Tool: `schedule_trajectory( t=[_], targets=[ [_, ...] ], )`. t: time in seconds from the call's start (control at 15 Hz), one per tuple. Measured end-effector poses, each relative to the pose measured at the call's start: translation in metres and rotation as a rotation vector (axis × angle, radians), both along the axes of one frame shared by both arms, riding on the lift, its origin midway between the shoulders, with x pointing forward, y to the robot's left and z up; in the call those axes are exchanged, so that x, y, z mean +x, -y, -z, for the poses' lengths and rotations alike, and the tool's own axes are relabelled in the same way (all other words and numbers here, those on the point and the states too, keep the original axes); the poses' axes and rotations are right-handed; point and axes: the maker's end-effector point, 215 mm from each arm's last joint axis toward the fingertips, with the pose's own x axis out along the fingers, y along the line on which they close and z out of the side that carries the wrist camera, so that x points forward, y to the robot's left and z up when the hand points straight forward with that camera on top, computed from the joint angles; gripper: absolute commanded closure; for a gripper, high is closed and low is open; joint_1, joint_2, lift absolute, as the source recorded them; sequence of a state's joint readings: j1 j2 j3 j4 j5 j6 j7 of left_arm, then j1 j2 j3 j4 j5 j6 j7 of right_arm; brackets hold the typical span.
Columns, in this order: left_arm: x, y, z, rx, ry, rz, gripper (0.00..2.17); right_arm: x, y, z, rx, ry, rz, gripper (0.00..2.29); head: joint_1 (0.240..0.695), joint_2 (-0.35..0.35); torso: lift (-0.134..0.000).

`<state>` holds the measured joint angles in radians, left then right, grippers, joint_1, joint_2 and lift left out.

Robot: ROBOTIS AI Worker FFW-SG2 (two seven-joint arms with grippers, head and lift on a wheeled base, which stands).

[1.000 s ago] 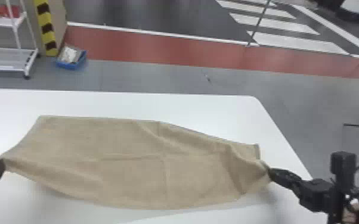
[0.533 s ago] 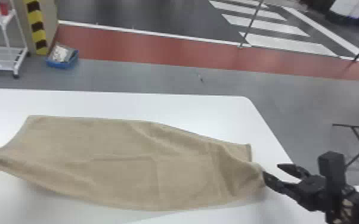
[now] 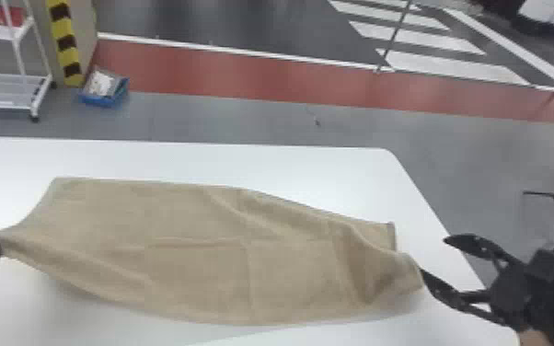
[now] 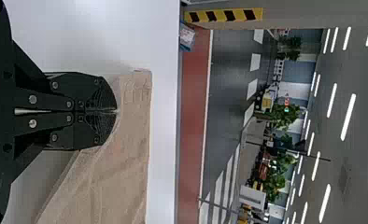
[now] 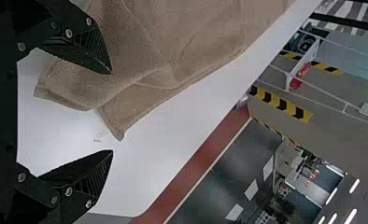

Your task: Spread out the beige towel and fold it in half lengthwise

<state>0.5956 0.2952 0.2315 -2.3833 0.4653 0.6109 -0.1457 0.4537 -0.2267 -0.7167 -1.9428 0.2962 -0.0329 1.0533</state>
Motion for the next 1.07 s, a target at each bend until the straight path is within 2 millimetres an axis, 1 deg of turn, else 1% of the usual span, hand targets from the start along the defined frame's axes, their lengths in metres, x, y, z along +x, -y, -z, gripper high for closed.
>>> schedule_trajectory(
  t=[0.07,0.2,0.4,0.6,0.93,1.07],
  targets=[
    [0.001,0.002,0.002,0.003,-0.007,0.002,1.83,-0.006,-0.002,0.008,-0.02,-0.042,-0.028,0.35,0.695,-0.288,-0.124],
    [0.001,0.004,0.008,0.015,-0.027,0.007,1.83,-0.02,-0.005,0.034,-0.049,-0.147,-0.075,0.35,0.695,-0.291,-0.124],
    [0.003,0.004,0.009,0.02,-0.031,0.008,1.82,-0.027,-0.002,0.058,-0.063,-0.213,-0.077,0.41,0.695,-0.3,-0.124],
    [0.003,0.006,0.01,0.018,-0.035,0.01,1.83,-0.021,0.001,0.068,-0.068,-0.231,-0.065,0.41,0.695,-0.304,-0.124],
    [0.002,0.007,0.012,0.017,-0.044,0.012,1.83,-0.004,0.02,0.079,-0.06,-0.236,-0.017,0.43,0.695,-0.324,-0.124],
    [0.002,0.007,0.012,0.018,-0.044,0.012,1.83,0.001,0.023,0.082,-0.062,-0.232,-0.006,0.47,0.695,-0.327,-0.124]
  ],
)
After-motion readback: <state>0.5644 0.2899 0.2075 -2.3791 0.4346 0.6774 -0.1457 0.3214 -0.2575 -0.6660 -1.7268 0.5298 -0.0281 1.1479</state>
